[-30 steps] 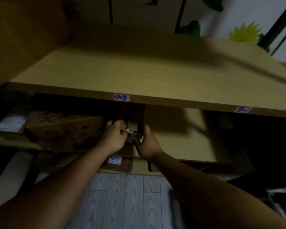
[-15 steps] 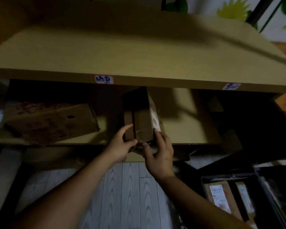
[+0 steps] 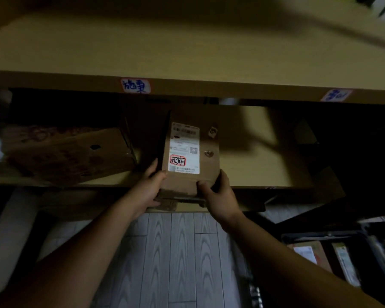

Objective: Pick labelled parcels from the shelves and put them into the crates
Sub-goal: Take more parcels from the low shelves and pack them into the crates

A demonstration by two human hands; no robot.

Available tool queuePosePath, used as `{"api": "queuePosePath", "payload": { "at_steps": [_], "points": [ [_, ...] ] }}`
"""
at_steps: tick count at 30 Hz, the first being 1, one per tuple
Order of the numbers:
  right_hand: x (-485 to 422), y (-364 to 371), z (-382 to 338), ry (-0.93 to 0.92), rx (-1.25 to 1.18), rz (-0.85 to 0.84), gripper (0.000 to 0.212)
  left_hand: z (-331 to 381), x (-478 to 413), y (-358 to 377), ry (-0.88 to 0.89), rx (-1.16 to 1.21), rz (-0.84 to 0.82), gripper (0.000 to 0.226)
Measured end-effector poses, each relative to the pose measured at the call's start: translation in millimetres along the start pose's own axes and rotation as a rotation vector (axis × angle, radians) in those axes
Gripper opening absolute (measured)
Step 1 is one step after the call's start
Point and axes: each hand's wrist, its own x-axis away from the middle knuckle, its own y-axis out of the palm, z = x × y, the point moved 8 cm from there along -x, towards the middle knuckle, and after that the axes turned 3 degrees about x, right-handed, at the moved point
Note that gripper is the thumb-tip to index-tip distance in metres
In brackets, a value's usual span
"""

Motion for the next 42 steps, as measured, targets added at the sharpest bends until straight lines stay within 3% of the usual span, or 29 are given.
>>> {"api": "queuePosePath", "payload": {
  "at_steps": [3,9,18,25,30,42],
  "points": [
    [7.5,1.5,1.1,-0.117,0.049,0.013,0.042,-17.3,4.1,8.7,-0.009,0.056,-0.063,0.081],
    [35.2,-8.1,23.8,-0.198,-0.001,0.105,0.063,-42.0,15.6,15.7,0.102,0.072,-0.050,0.103],
    [89.3,-23.7,1.9,-0.169,-0.035,0.134,0.063,-30.8,73.8,23.9,0.148,-0.010,-0.080,0.098],
    [207.2,-46.2,-46.9,-0.124,-0.078,0.155,0.063,5.2,192.8,24.3,0.101,-0.098,-0.201,0.094],
    [290.8,-65.4,-82.6,-0.123,-0.077,0.184,0.070,39.7,283.5,23.3,0.153,-0.186,-0.195,0.096],
    [469.0,-151.0,-163.5,-0.432,0.052,0.093,0.070,72.9,508.8,60.9,0.416,-0.115,0.017,0.091]
  ]
}}
